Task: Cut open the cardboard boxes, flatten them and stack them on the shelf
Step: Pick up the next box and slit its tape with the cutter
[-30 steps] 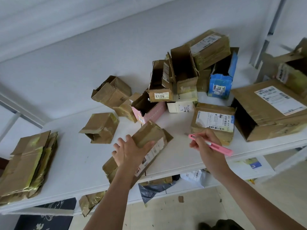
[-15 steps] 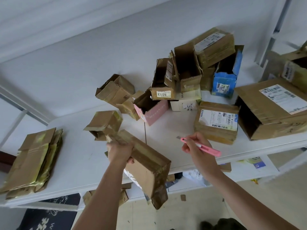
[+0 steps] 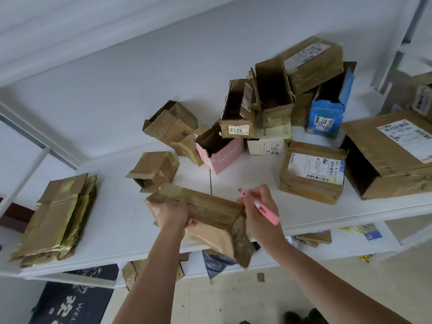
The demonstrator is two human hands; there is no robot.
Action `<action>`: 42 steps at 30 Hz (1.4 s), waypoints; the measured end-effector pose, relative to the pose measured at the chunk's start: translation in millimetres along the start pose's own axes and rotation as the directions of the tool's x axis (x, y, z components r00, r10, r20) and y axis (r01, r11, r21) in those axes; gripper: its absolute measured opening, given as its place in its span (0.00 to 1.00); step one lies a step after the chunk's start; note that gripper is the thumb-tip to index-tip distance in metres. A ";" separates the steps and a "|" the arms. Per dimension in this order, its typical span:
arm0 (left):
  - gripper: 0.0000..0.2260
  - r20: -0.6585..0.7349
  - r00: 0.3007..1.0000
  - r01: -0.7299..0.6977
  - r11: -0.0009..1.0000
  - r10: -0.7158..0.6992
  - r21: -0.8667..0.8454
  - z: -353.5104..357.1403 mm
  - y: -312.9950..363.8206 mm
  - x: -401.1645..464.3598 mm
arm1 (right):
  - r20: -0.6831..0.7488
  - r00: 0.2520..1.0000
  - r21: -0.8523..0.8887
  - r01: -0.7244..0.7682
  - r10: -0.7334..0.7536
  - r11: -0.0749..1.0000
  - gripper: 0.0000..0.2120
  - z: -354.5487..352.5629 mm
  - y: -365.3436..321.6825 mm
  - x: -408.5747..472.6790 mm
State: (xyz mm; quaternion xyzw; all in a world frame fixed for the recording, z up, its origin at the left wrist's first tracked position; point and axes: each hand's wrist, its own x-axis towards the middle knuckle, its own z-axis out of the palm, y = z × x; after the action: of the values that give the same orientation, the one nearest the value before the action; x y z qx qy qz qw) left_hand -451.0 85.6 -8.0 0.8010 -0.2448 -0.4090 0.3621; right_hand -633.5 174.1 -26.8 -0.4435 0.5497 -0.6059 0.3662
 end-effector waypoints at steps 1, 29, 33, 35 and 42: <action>0.33 0.001 1.000 0.003 1.000 -0.003 -0.030 -1.6 -0.9 -1.8 | -0.007 0.998 -0.008 0.059 -0.059 0.998 0.04 1.2 -4.8 5.0; 0.34 0.523 0.612 -0.671 0.040 0.593 0.741 21.7 -34.0 -18.0 | -0.003 0.994 0.220 -0.110 0.113 0.969 0.03 -51.8 34.8 31.4; 0.45 0.607 0.618 -0.727 0.069 0.499 0.683 17.9 -31.4 -12.2 | 0.024 1.000 0.174 0.007 -0.011 0.985 0.07 -50.5 35.0 18.3; 0.46 0.621 0.619 -0.740 0.093 0.481 0.666 16.5 -30.9 -9.2 | 0.035 0.998 0.139 0.042 -0.047 0.989 0.07 -47.8 33.8 17.5; 0.45 0.641 0.607 -0.769 0.145 0.469 0.623 12.7 -30.5 -9.5 | 0.077 0.995 0.015 0.059 -0.060 0.998 0.05 -45.9 36.2 23.5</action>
State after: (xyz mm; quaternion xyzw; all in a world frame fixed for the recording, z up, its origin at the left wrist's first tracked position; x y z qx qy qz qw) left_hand -463.7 106.2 -32.4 0.6134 -0.7757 -0.1484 -0.0007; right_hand -686.2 163.2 -59.7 -0.4802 0.5179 -0.6024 0.3719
